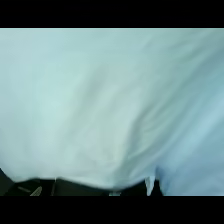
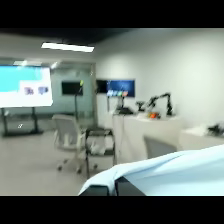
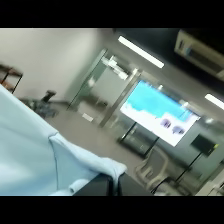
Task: Fold the shirts.
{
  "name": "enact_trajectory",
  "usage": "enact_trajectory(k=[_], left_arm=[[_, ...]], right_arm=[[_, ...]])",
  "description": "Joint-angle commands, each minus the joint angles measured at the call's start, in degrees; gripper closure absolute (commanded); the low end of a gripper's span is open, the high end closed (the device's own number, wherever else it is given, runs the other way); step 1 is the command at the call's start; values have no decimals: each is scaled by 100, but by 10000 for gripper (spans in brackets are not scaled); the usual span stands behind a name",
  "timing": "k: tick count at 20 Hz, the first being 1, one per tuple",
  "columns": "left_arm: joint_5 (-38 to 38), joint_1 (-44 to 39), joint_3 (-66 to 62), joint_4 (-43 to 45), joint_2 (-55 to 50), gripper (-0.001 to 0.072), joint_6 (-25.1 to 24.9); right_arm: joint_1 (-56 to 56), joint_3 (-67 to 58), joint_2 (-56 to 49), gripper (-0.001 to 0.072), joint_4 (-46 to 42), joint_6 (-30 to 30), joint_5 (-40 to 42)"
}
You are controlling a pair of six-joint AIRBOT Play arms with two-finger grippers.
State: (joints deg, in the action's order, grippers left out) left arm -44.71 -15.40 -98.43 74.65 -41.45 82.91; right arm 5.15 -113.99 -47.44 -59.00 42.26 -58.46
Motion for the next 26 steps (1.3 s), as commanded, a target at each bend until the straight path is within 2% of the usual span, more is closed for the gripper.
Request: enact_trajectory(k=[1, 2, 4, 6, 8, 10, 12, 15, 16, 17, 18, 19, 20, 22, 23, 24, 25, 26], left_arm=[[-1268, 7, 890, 1899, -221, 681, 671], [-1449, 9, 1373, 2159, -334, 681, 673], [-1427, 17, 2356, 2479, -581, 681, 706], [-1318, 243, 3136, 2553, -925, 680, 1119], [-1266, 623, 3683, 2542, -1364, 679, 1757], [-1276, 931, 4026, 2186, -1836, 680, 2194], [-1283, 992, 4157, 1622, -2312, 680, 2190], [-1222, 793, 4162, 953, -2929, 679, 2190], [-1224, 708, 4162, 826, -3091, 679, 2192], [-1233, 669, 4162, 702, -3204, 678, 2194], [-1248, 675, 4159, 496, -3276, 638, 2190], [-1311, 710, 4159, 387, -3289, 368, 2190], [-1491, 754, 4142, 385, -3285, 57, 2155], [-2199, 922, 4127, 374, -3254, 40, 1443], [-2597, 1003, 4138, 374, -3233, 41, 1058], [-2881, 1054, 4218, 358, -3178, 42, 887], [-2977, 1073, 4413, 260, -3082, 55, 782], [-2940, 1071, 4712, 0, -2981, 110, 713]], right_arm=[[-4, -4, -1106, 688, -155, 92, -1766], [-7, 85, -1589, 688, -83, 170, -2092], [-9, 391, -2562, 688, 328, 212, -2238], [-9, 516, -3613, 688, 1207, 319, -2177], [-7, 516, -4575, 688, 2236, 361, -2085], [-39, 516, -5294, 688, 2680, 793, -2022], [-203, 516, -5757, 688, 2479, 1145, -2070], [-660, 516, -6024, 668, 1397, 1261, -1858], [-782, 514, -6015, 620, 925, 1261, -1674], [-820, 514, -5989, 539, 669, 1259, -1591], [-798, 514, -5932, 377, 553, 1255, -1591], [-699, 514, -5831, 217, 446, 1209, -1703], [-573, 514, -5709, 152, 291, 1034, -1952], [-271, 514, -5416, 152, -662, 688, -2771], [-131, 520, -5283, 172, -1458, 750, -3158], [-20, 612, -5156, 211, -1930, 876, -3362], [116, 907, -4957, 225, -1926, 1060, -3268], [160, 1263, -4778, 225, -1899, 1029, -3165]])
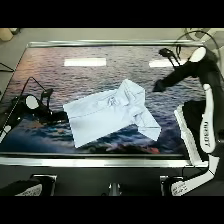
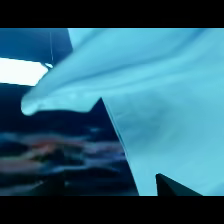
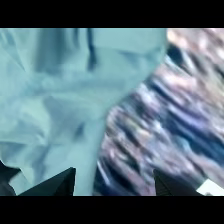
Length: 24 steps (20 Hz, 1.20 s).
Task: Fold the shirts.
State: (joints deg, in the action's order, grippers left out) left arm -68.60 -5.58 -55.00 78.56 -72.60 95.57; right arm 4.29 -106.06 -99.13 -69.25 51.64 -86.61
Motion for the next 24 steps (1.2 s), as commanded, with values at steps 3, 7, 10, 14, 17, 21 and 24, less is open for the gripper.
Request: enact_trajectory(k=[3, 7, 10, 14, 17, 21, 24], left_arm=[[177, 46, 1370, -1655, 219, 108, -673], [824, -240, 1950, -2229, 173, 108, -774], [922, -564, 1974, -2304, 70, 108, -774], [1471, -855, 1967, -2361, 59, 617, -404], [1488, -844, 1963, -2354, 140, 679, -435], [1491, -844, 1965, -2354, 531, 679, -428], [1556, -844, 1963, -2354, 793, 679, -431]], right_arm=[[221, 1884, 826, 221, -706, -103, -63], [221, 2769, 901, 141, -417, -350, -61], [221, 2949, 901, 85, -376, -350, 79], [221, 3300, 892, 23, -195, -411, 599], [221, 3392, 739, 23, 459, -520, 1270], [221, 3392, 367, 46, 1427, -520, 2076], [221, 3392, 35, 150, 1620, -385, 2055]])
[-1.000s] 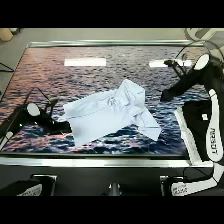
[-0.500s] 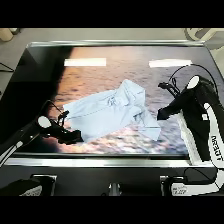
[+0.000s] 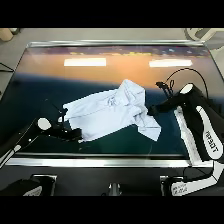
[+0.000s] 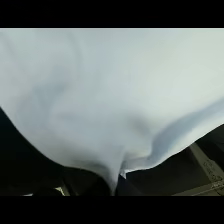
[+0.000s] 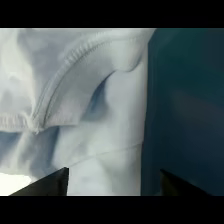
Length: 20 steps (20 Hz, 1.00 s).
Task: Fold the shirts.
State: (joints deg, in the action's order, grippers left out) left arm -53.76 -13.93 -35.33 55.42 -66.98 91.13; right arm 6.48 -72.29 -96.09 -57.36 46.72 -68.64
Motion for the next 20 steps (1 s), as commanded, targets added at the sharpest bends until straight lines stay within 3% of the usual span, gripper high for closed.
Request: enact_trajectory(k=[1, 2, 4, 5, 7, 10, 13, 14, 16, 19, 20], left_arm=[[92, -9, -4, -39, 328, 680, 13], [118, -9, -4, -39, 444, 679, 13], [251, -9, -4, -39, 684, 680, 13], [330, -9, -4, -39, 800, 680, 15], [387, -9, -4, -39, 1025, 680, 13], [376, -9, -258, 90, 1563, 680, 13], [439, -9, -1512, 1180, 2409, 681, 20], [568, -7, -2208, 1646, 2702, 681, 48], [1099, -7, -3700, 2579, 3174, 681, 326], [1908, -9, -5545, 3394, 3539, 681, 800], [1864, -9, -5877, 3364, 3578, 681, 798]], right_arm=[[2, 15, -337, 161, 479, 107, 236], [2, 15, -382, 167, 511, 168, 212], [2, 15, -393, 284, 535, 208, 188], [2, 15, -398, 396, 535, 271, 175], [4, 9, -396, 692, 555, 452, 114], [4, -197, -195, 691, 1043, 105, -389], [50, -905, 855, 691, 2334, -389, -566], [66, -1211, 1375, 691, 2839, -551, -323], [118, -1974, 2632, 690, 3012, -1008, 483], [111, -2629, 4568, 691, 2031, -1683, 2293], [111, -2627, 5141, 691, 1672, -1547, 2747]])
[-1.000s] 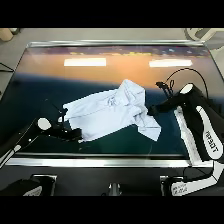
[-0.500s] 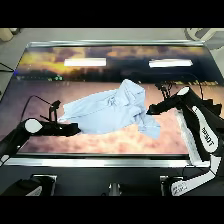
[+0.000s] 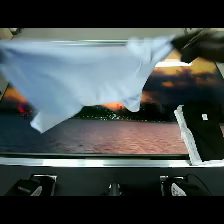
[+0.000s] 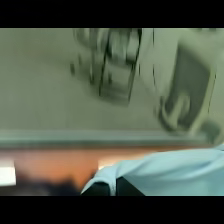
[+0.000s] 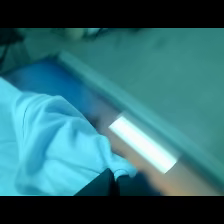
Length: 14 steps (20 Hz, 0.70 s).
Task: Fold the shirts.
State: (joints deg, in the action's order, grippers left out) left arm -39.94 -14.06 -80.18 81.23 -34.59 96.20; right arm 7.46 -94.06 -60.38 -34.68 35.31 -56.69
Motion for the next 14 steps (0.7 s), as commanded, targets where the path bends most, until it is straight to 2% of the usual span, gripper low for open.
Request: enact_trajectory(k=[1, 4, 9, 11, 14], left_arm=[[387, 4, -1545, 566, 378, 681, 289], [-201, 4, -1541, 247, 308, 680, 289], [-402, 4, -1541, 538, 188, 681, 286], [-1067, 4, -1541, 1019, 94, 681, 289], [-2577, 4, -1316, 1633, -372, 681, 291]], right_arm=[[13, -450, 1993, 691, -942, -26, 1764], [13, -450, 2566, 691, -1657, 940, 1628], [13, -450, 2533, 691, -1928, 1060, 990], [13, -450, 2302, 690, -2321, 1224, 361], [13, -450, 1480, 691, -3045, 1510, -1062]])
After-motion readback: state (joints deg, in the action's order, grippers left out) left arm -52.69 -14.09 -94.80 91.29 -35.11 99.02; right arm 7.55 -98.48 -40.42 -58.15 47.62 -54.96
